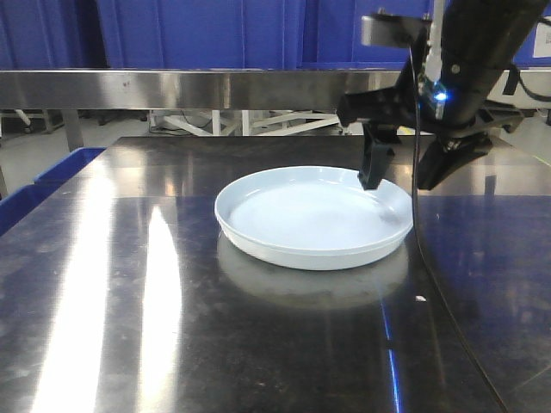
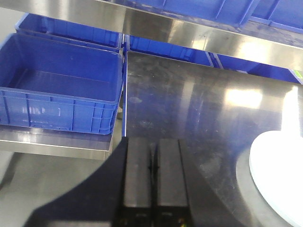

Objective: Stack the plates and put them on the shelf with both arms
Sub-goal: 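Grasp the rim of the stacked plates with the right gripper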

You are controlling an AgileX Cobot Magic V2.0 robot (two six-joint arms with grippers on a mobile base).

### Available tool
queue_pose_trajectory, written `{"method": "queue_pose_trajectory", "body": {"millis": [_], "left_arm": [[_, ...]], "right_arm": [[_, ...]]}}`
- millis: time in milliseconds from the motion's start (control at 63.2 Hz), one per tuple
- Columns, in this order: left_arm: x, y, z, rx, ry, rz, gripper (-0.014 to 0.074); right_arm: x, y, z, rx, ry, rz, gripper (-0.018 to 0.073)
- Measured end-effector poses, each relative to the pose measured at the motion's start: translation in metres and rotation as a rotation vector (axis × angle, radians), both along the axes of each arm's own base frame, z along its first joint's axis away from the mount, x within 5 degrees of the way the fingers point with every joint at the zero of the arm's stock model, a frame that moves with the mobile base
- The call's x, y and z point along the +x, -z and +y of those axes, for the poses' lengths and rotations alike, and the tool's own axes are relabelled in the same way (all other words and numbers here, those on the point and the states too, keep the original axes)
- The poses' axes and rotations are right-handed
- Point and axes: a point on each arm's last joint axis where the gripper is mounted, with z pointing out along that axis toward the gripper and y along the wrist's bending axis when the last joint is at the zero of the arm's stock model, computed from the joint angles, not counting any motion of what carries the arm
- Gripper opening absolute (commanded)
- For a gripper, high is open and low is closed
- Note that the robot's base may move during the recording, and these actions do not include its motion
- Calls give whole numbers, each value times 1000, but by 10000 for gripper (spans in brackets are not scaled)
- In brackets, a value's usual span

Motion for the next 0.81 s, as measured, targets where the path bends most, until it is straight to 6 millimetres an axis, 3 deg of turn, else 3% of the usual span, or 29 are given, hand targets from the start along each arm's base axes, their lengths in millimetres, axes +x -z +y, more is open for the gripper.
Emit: {"method": "queue_pose_trajectory", "body": {"millis": [522, 665, 712, 728, 744, 807], "left_arm": [[0, 0, 0, 0, 0, 0, 90], [0, 0, 0, 0, 0, 0, 90], [0, 0, 0, 0, 0, 0, 90], [0, 0, 0, 0, 0, 0, 90], [0, 0, 0, 0, 0, 0, 90], [0, 0, 0, 0, 0, 0, 90]], "right_arm": [[8, 24, 3, -19, 1, 56, 470], [9, 25, 3, -16, 3, 52, 285], [9, 25, 4, -13, 4, 51, 164], [9, 25, 4, -11, 5, 51, 56], [9, 25, 4, -12, 4, 51, 31], [11, 22, 2, -2, 17, 41, 76]]}}
